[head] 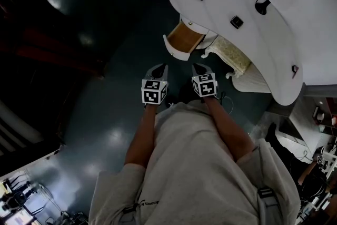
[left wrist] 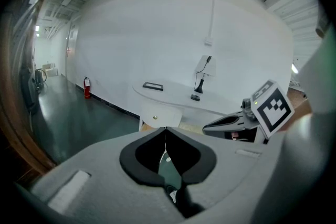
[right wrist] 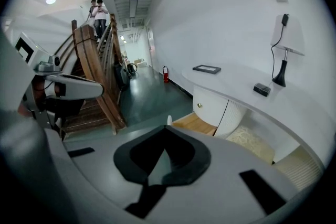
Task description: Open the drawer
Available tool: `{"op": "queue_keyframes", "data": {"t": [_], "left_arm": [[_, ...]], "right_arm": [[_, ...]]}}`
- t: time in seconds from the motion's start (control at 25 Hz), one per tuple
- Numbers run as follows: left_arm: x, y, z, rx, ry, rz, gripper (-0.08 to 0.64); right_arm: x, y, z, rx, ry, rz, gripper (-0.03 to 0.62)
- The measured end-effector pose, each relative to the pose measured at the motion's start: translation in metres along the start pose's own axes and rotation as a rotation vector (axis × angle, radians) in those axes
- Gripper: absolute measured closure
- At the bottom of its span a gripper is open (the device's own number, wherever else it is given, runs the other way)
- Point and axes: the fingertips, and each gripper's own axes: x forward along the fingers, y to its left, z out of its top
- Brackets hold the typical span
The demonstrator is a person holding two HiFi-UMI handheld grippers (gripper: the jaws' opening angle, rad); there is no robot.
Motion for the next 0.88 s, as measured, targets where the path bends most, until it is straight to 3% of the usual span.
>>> {"op": "queue_keyframes", "data": {"t": [0.4,0.88], "left_arm": [[0.001,0.001,0.000,0.018,0.011,-0.014,0.551],[0.002,0.005,0.001,-0.029,0.003,-0.026,0.551]], "right_arm": [[0.003,0.002,0.003,0.002,0.004,0.012,0.577],[0.011,0.003,0.000,-0.003,0.028,0.028,0.577]]}}
